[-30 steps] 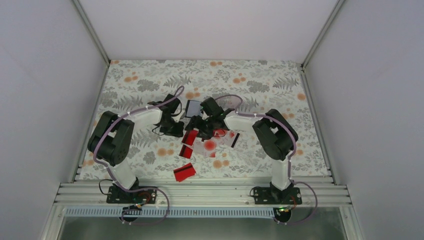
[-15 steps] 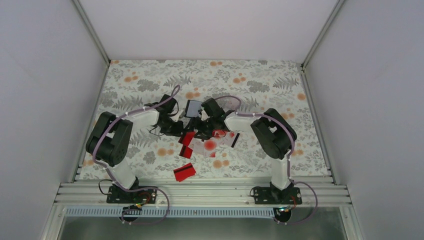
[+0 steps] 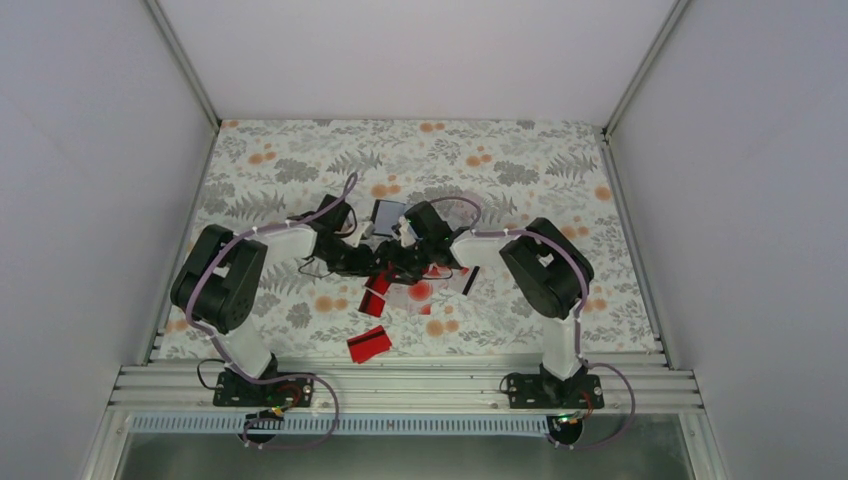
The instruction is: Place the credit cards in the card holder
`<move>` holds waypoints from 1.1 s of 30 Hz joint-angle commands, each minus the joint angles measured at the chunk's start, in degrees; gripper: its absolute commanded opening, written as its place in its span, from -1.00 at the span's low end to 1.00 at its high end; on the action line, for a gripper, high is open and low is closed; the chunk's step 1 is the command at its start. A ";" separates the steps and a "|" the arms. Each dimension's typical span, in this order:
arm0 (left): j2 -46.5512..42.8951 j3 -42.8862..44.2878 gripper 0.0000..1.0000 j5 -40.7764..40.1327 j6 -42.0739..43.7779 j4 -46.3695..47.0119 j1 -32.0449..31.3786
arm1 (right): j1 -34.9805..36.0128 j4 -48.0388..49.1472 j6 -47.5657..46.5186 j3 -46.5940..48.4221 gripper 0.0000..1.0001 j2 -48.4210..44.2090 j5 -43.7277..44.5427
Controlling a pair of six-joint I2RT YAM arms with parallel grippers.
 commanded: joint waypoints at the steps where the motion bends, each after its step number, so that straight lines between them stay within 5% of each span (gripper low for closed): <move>1: 1.54 -3.91 -0.42 5.49 -0.86 -0.86 -2.13 | 1.05 5.19 -3.29 2.63 0.39 -4.82 -1.66; 7: -2.77 -5.63 -0.42 7.64 -3.04 -1.60 -2.02 | 1.04 -17.91 -15.39 7.62 0.39 -9.51 8.66; 18: -7.49 -8.71 -0.40 12.91 -4.31 -0.69 -3.52 | 1.94 -21.37 -20.31 -0.20 0.41 -13.50 5.43; 26: -11.13 1.90 -0.32 -7.11 -2.33 -12.73 -2.73 | 2.12 -28.74 -19.76 -4.16 0.46 -20.96 14.86; 33: -5.76 2.53 -0.21 -13.90 -0.66 -11.76 -2.84 | 2.11 -32.54 -16.60 -12.90 0.56 -27.35 23.97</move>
